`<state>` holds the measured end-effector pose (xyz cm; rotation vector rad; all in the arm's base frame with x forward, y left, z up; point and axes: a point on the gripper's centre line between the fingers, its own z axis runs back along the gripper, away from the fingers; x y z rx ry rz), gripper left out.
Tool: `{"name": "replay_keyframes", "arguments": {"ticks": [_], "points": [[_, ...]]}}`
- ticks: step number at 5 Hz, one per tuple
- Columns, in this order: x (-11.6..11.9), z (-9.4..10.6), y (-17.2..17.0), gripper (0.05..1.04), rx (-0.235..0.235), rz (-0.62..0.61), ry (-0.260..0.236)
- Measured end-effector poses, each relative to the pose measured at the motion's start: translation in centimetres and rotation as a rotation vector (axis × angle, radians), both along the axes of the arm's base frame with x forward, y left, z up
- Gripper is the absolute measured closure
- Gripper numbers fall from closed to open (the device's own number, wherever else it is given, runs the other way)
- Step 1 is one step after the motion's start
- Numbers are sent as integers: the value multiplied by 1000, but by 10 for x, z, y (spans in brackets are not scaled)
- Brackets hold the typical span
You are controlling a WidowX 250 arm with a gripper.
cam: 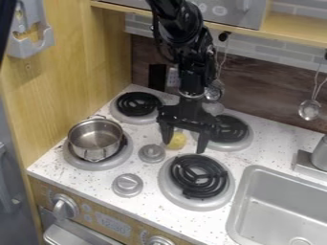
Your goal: Move the silver pot to the bottom right burner
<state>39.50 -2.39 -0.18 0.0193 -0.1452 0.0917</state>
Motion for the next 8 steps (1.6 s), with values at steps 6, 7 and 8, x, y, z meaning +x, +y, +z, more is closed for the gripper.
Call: {"name": "replay_keyframes", "arguments": {"ticks": [6,7,8], "points": [[3,1,113,84,0,189,6],[2,-9,124,84,-7,231,33],[-3,-32,135,84,-18,266,97]]}}
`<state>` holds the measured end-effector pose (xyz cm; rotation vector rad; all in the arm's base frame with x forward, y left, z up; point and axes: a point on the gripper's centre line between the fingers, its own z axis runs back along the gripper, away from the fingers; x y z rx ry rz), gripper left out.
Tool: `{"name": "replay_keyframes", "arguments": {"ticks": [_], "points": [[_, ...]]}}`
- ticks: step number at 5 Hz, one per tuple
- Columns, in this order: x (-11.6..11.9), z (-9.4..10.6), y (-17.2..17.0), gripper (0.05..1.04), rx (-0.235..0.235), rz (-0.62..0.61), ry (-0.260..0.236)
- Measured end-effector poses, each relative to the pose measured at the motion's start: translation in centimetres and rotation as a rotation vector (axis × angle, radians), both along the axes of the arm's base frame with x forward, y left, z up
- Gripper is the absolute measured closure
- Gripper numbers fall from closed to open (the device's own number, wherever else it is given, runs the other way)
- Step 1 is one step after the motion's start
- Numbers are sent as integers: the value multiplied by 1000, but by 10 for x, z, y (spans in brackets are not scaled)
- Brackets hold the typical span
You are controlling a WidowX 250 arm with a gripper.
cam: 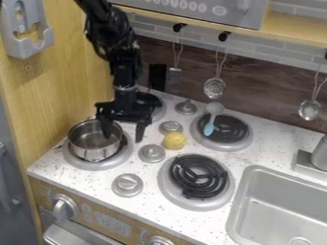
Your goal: Move the silver pot to the bottom right burner
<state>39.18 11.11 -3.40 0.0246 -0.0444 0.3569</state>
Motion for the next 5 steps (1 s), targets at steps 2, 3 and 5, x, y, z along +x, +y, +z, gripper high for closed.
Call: {"name": "replay_keyframes", "arguments": {"ticks": [2,3,5], "points": [[0,-17,3,451,-16,17,43],[1,-16,4,749,-5,14,38],[2,-13,-7,1003,20,-36,25]]}}
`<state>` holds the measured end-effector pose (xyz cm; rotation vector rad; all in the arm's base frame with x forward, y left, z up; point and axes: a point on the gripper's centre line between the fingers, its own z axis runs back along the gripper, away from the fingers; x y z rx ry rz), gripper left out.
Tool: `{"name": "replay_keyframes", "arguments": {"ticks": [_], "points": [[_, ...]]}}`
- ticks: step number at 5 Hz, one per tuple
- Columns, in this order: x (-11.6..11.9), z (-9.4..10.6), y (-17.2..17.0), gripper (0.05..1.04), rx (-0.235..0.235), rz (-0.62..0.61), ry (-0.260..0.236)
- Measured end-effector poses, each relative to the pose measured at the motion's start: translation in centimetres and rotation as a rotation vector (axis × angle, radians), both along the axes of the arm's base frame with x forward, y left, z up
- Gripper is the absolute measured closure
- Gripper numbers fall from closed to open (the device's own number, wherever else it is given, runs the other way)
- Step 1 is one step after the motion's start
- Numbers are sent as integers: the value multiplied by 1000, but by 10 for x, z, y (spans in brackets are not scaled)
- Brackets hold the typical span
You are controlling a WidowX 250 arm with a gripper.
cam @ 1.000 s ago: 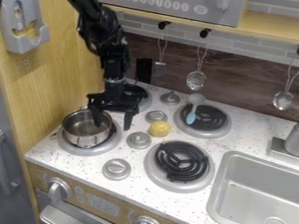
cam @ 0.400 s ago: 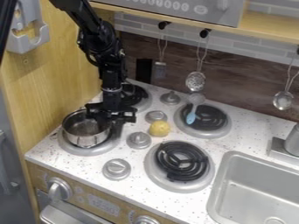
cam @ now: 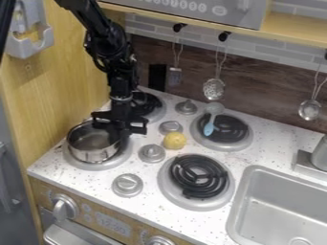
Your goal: Move the silver pot to the bottom right burner
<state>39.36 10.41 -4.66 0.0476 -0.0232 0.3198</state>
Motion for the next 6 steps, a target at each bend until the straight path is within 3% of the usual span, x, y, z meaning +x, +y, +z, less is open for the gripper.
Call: {"name": "replay_keyframes", "arguments": {"ticks": [1,2,4,6], "points": [[6,19,-28,1018,9,-118,-32],[12,37,-91,1020,16,-283,-61],[4,30,-168,1020,4,-453,-37],[-7,2,-184,1020,12,-487,19]]}}
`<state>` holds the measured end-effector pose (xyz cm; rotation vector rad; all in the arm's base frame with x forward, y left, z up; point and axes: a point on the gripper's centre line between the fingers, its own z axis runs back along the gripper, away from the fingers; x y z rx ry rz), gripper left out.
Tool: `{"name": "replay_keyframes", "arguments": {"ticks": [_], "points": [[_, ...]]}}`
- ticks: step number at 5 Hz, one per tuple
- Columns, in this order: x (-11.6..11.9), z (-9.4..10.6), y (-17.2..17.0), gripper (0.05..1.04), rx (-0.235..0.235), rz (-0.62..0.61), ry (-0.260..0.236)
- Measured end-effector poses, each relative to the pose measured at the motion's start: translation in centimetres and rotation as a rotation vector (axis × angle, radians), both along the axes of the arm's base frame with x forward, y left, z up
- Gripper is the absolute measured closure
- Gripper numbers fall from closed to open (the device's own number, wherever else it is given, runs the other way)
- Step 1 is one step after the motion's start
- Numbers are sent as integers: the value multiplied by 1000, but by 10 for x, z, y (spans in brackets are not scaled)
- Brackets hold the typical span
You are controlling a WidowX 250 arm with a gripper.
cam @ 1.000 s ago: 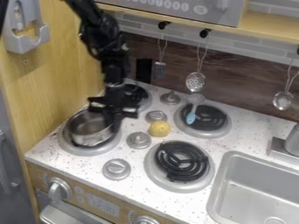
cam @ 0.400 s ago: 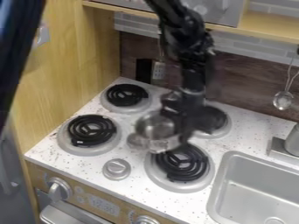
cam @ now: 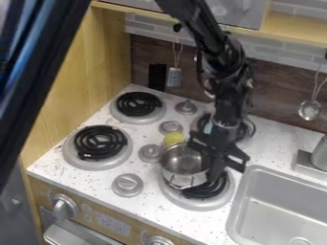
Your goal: Move the silver pot to the bottom right burner
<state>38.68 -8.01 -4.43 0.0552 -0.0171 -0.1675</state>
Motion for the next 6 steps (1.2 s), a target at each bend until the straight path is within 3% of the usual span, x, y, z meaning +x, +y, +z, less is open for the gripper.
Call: {"name": "replay_keyframes", "arguments": {"ticks": [1,2,3,4,5,6], "points": [[-4,-7,-10,992,3,-26,13],[-3,-10,-12,823,-14,-9,-2],[-7,-11,-10,565,-4,13,8],[-5,10,-8,266,1,66,-32],[-10,35,-3,67,11,136,-79],[-16,50,3,75,1,178,-97]]}}
